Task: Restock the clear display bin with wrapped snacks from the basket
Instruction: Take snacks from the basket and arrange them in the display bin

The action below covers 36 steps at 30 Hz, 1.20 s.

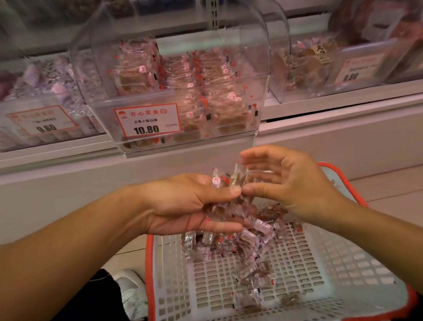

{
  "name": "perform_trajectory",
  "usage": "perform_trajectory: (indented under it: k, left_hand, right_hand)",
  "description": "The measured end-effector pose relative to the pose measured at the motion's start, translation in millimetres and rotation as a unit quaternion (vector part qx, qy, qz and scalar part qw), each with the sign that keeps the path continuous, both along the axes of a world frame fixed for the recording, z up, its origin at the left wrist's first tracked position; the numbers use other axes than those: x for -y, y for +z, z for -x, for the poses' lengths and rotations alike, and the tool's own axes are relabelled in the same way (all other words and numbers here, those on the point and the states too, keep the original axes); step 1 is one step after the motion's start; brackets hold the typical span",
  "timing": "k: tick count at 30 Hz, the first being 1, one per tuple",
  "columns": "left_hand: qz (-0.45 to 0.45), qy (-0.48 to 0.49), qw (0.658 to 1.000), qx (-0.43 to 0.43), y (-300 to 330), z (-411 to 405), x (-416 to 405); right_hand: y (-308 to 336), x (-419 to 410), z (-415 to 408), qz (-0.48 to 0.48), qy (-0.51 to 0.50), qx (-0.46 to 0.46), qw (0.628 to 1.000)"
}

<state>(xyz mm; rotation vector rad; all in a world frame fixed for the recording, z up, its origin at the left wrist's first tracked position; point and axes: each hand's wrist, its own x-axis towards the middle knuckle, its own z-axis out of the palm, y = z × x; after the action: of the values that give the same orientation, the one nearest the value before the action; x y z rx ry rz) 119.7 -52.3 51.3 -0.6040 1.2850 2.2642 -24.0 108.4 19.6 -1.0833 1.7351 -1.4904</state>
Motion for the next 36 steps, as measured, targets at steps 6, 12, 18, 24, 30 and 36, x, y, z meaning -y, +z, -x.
perform_trajectory:
  k: [6,12,18,24,30,36]
  left_hand:
    - [0.09,0.006,0.996,-0.029,4.8,2.6,-1.2]
    - [0.14,-0.01,0.989,-0.052,1.5,3.0,-6.4]
    - [0.336,-0.034,0.939,-0.069,-1.2,4.2,-9.6]
    - [0.399,-0.058,0.913,-0.066,-5.8,5.0,-9.2]
    - [0.442,-0.069,0.893,-0.054,-4.9,4.9,-9.3]
    - [0.414,-0.062,0.904,-0.091,6.4,4.4,-5.1]
  right_hand:
    - [5.9,1.6,-8.9,0.027,0.019,0.028,0.999]
    - [8.7,0.8,-17.0,0.024,-0.027,-0.069,0.997]
    - [6.4,2.1,-14.5,0.004,0.0,-0.039,0.999]
    - [0.7,1.5,-14.2,-0.032,0.05,-0.012,0.998]
    - [8.1,2.8,-12.0,-0.045,0.06,-0.031,0.997]
    - [20.1,1.9,-6.9,-0.063,0.096,-0.091,0.989]
